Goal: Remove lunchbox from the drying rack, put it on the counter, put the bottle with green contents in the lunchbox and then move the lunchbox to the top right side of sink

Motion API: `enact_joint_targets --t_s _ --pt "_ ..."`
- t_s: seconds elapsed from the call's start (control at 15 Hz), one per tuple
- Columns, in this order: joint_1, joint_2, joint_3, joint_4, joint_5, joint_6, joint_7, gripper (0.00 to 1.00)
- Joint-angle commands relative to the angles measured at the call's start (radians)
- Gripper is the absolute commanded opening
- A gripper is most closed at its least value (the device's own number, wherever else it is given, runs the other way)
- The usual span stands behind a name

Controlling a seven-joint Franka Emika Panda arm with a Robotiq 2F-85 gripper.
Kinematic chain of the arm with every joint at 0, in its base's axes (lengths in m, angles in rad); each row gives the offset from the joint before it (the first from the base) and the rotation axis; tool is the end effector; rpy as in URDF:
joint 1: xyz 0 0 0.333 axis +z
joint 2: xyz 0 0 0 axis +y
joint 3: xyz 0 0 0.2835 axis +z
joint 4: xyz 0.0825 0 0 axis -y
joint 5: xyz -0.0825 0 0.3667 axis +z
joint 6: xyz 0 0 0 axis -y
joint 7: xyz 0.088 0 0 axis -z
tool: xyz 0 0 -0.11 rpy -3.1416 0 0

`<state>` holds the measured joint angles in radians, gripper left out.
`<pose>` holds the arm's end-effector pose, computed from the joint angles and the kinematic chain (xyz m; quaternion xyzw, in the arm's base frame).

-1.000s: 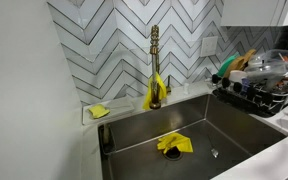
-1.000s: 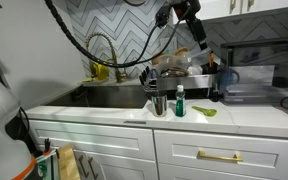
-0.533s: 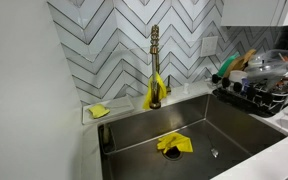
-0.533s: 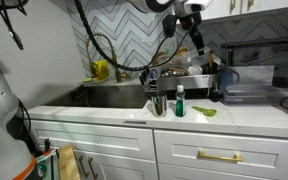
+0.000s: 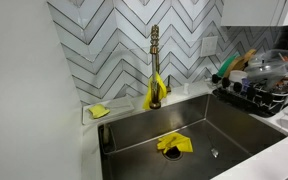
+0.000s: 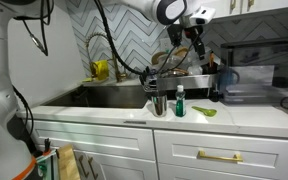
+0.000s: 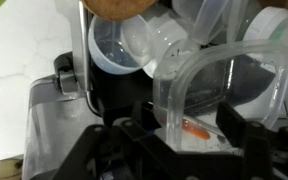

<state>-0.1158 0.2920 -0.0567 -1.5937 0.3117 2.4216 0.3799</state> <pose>0.6579 -0.1083 0.4965 -0.8952 0.3391 -0.2482 0.1486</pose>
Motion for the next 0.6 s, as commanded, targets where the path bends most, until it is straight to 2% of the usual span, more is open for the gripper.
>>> enact_joint_targets --t_s 0.0,0.4,0.53 --pt "-0.002 0.065 0.013 0.073 0.032 -0.013 -0.047 0.47" --pt "-0.012 0.041 0.020 0.065 0.034 -0.048 -0.078 0.01" --pt "-0.019 0.005 0.021 0.042 0.036 -0.072 -0.111 0.00"
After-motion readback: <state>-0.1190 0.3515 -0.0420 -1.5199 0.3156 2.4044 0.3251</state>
